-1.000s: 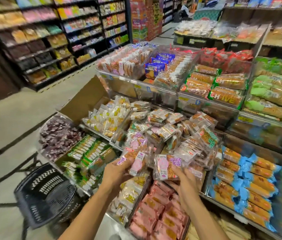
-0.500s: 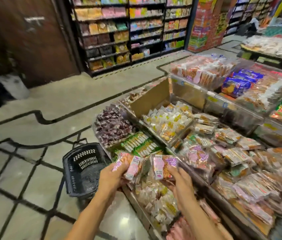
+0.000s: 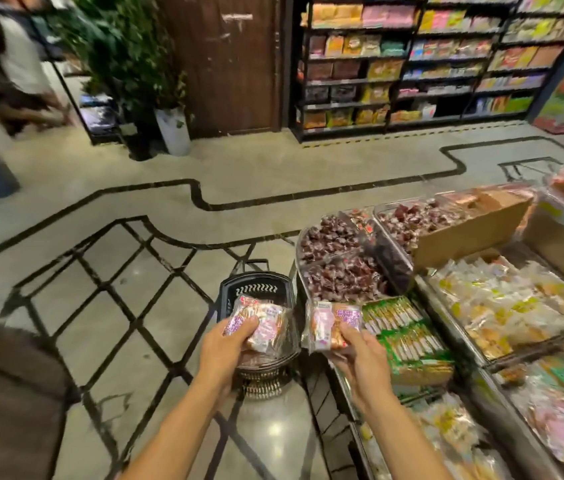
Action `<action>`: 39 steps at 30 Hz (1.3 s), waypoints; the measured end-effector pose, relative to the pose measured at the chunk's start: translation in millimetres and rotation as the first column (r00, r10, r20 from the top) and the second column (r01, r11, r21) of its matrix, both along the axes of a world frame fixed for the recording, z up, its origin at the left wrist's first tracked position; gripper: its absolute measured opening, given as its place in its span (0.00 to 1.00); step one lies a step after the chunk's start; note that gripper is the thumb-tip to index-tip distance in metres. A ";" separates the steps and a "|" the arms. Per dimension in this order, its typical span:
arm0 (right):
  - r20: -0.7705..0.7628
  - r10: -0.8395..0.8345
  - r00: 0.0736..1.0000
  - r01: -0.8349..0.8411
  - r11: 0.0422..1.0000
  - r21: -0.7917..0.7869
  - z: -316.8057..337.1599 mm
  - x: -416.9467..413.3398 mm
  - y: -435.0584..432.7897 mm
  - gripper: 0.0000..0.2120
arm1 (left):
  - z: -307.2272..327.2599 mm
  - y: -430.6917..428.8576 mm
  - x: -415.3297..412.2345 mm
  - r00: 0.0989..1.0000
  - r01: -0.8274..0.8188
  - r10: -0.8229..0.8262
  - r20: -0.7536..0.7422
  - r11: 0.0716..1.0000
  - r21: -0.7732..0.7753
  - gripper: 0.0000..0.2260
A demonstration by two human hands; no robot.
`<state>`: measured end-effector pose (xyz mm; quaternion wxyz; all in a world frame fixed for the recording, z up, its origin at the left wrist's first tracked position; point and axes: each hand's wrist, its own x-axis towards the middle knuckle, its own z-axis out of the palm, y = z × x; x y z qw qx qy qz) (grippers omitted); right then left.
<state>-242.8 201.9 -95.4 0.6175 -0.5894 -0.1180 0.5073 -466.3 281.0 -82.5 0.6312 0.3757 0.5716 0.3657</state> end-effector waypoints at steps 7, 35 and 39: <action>0.012 0.201 0.980 -0.201 0.980 0.000 -21.4 -14.6 93.3 0.15 | -10.8 55.2 -16.8 0.981 -0.192 0.192 0.016 0.981 -0.009 0.09; 0.050 0.316 0.947 -0.287 0.907 -0.308 -198.9 -61.0 363.5 0.24 | -205.6 319.4 -50.8 0.939 -0.339 0.343 -0.038 0.896 -0.285 0.14; 0.098 0.305 0.947 -0.243 0.882 -0.404 -277.0 -52.8 385.6 0.31 | -282.3 348.1 -41.9 0.942 -0.330 0.328 -0.065 0.878 -0.347 0.11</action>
